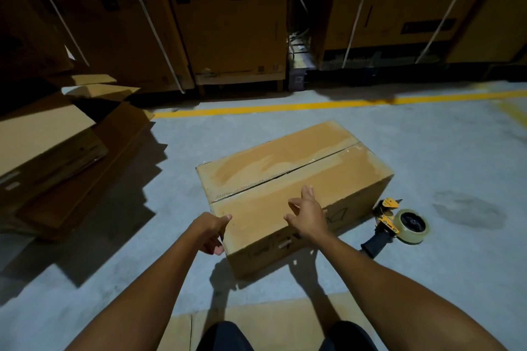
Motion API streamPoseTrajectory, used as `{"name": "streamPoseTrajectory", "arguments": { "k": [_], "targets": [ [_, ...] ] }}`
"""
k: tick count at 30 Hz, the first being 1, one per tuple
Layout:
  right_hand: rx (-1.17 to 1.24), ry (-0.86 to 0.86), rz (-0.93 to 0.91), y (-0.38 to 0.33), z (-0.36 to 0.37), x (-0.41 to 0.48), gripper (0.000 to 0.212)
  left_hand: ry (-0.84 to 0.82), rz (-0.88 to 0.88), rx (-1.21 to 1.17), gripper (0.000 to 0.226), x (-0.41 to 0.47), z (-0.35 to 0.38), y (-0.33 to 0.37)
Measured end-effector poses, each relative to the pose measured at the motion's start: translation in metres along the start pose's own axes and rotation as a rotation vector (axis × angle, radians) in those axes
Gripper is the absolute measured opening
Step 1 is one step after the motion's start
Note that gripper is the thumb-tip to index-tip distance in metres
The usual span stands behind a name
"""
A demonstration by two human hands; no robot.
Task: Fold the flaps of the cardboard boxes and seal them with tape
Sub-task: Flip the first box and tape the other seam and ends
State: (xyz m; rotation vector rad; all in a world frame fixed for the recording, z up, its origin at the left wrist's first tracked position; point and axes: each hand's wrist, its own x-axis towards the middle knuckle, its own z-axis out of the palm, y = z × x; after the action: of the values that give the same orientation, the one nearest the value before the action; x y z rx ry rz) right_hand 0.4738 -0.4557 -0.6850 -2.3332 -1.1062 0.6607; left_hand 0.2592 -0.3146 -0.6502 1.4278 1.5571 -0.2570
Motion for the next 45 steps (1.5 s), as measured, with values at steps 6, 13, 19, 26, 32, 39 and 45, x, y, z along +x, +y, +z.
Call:
{"name": "streamPoseTrajectory", "arguments": {
  "k": [6, 13, 19, 26, 32, 39, 45],
  "targets": [
    [-0.07, -0.125, -0.093, 0.002, -0.027, 0.052, 0.047, 0.035, 0.089, -0.127, 0.051, 0.021, 0.017, 0.026],
    [-0.254, -0.097, -0.016, 0.02, -0.039, 0.09, 0.05, -0.083, 0.192, -0.01, 0.06, 0.028, 0.056, 0.094],
    [-0.103, 0.281, -0.073, 0.055, -0.037, 0.083, 0.033, 0.475, 0.818, 0.865, 0.027, 0.026, 0.077, 0.152],
    [0.157, 0.578, 0.169, 0.107, -0.04, 0.085, 0.011, 0.185, 1.303, 0.93, 0.043, 0.072, 0.162, 0.221],
    [0.371, 0.408, 0.888, 0.207, -0.049, 0.068, 0.031, 0.15, 1.258, 0.999, 0.068, 0.089, 0.203, 0.26],
    [0.696, 0.41, 1.37, 0.27, -0.022, 0.07, 0.081, 0.206, 1.3, 0.863, 0.063, 0.103, 0.212, 0.258],
    [1.026, 0.32, 1.278, 0.298, -0.006, 0.088, 0.043, 0.248, 1.287, 0.725, 0.059, 0.103, 0.213, 0.256]
  ]
}}
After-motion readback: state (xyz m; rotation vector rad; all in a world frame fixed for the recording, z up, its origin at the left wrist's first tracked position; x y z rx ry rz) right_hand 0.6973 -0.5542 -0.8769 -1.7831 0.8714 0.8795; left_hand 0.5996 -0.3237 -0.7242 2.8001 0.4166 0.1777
